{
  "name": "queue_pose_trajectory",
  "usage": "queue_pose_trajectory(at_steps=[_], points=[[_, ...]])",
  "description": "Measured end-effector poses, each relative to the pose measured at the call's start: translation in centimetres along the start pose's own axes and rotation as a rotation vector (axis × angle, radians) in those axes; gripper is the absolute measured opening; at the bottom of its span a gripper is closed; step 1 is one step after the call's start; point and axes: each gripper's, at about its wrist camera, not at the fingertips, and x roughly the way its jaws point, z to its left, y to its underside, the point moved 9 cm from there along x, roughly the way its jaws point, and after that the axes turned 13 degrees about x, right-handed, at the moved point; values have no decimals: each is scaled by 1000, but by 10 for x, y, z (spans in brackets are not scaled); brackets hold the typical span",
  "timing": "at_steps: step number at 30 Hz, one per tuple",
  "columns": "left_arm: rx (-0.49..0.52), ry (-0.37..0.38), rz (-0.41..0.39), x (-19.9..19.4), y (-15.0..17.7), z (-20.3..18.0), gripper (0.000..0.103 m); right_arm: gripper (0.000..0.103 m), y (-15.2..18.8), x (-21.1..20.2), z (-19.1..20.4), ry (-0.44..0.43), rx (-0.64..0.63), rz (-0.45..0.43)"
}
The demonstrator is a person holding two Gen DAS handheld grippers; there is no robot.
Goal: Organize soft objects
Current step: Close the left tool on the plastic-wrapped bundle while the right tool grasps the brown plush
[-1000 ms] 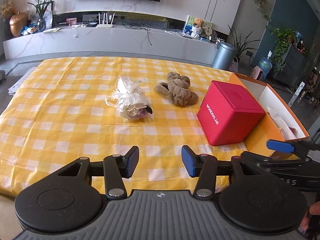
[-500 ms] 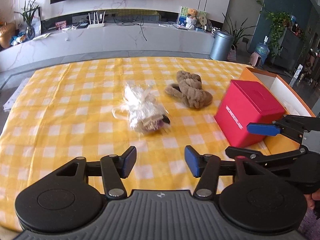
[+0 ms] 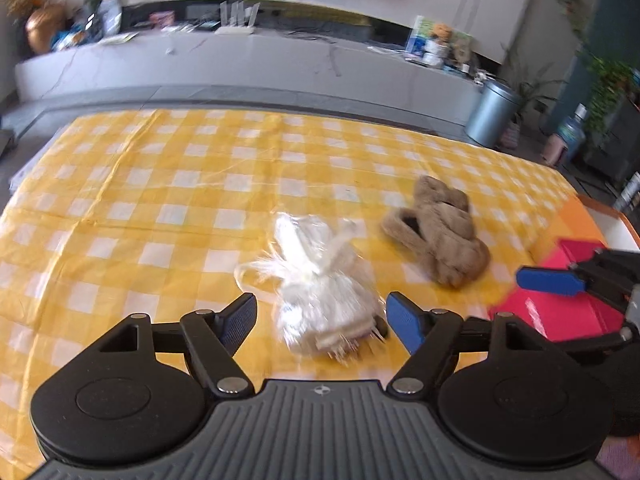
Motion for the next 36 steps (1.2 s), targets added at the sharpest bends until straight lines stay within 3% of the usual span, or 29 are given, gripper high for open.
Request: queue_pose_trajectory(at_steps=[4,8,14,21,30,33,35,36], points=[[-97,20,28,22,5,5,86,62,-9,22,-6,24,-28,37],[-134,25,53,38,9,3,86,77,-19,40,-17,71,-4,54],[-173,54,55,51,10,4,86,77,-25,72,-22,189,-35,85],[-172,78,41,58,11,0,77,77,-32,96,-29,352,-60,86],[-146,93,21,58,11,-6,66,77,-24,119,-35,344,44,110],[-134,89,16,58,11,-7,65,70,-24,121,-36,351,46,111],[-128,87,12,57,12,-8,64,57,-24,120,-40,374,47,109],[-125,85,11,57,12,-8,63,55,-23,120,-43,378,59,111]])
